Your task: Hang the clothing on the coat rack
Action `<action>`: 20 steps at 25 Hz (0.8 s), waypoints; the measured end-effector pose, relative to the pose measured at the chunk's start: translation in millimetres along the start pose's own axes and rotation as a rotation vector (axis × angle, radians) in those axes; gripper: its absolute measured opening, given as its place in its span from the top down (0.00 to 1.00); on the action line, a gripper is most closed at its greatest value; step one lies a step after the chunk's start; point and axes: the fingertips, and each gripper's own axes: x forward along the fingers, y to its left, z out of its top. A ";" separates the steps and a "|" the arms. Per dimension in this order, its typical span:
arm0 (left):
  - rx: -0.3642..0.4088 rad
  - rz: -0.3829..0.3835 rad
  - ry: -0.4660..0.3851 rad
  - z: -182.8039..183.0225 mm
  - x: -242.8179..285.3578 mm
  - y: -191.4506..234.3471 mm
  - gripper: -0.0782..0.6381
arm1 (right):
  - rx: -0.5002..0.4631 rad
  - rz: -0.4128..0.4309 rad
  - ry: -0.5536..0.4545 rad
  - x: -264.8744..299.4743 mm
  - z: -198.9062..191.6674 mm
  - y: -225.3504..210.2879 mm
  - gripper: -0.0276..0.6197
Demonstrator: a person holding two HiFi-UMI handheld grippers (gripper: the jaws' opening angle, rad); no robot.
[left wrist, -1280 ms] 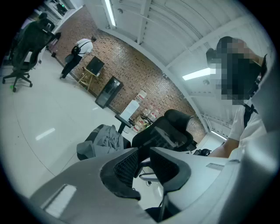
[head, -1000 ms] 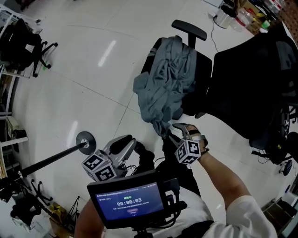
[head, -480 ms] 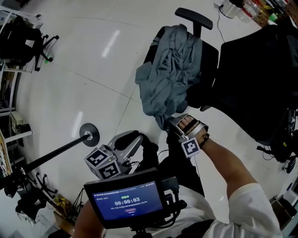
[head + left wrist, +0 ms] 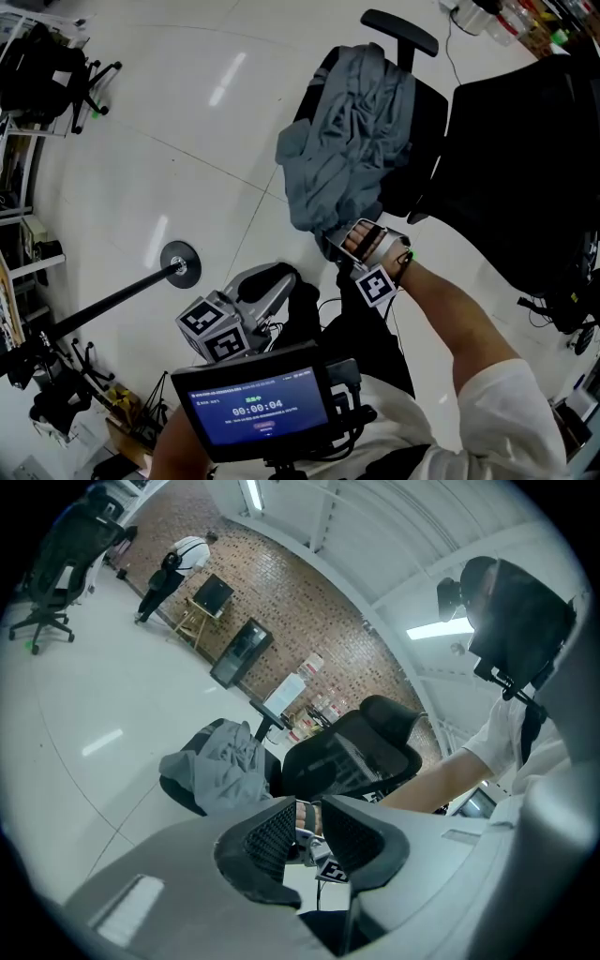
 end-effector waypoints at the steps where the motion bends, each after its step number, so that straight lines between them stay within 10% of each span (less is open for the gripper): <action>1: -0.002 0.000 -0.002 -0.7 0.7 0.3 0.77 | -0.006 0.002 0.008 3.2 -1.7 -1.4 0.40; 9: -0.006 -0.002 -0.001 1.1 4.2 0.0 0.77 | 0.150 -0.008 -0.069 -0.8 8.9 -17.2 0.85; 20: 0.101 -0.020 0.074 0.4 22.5 -0.9 0.72 | 0.458 -0.121 -0.068 -44.2 -6.7 -58.4 0.90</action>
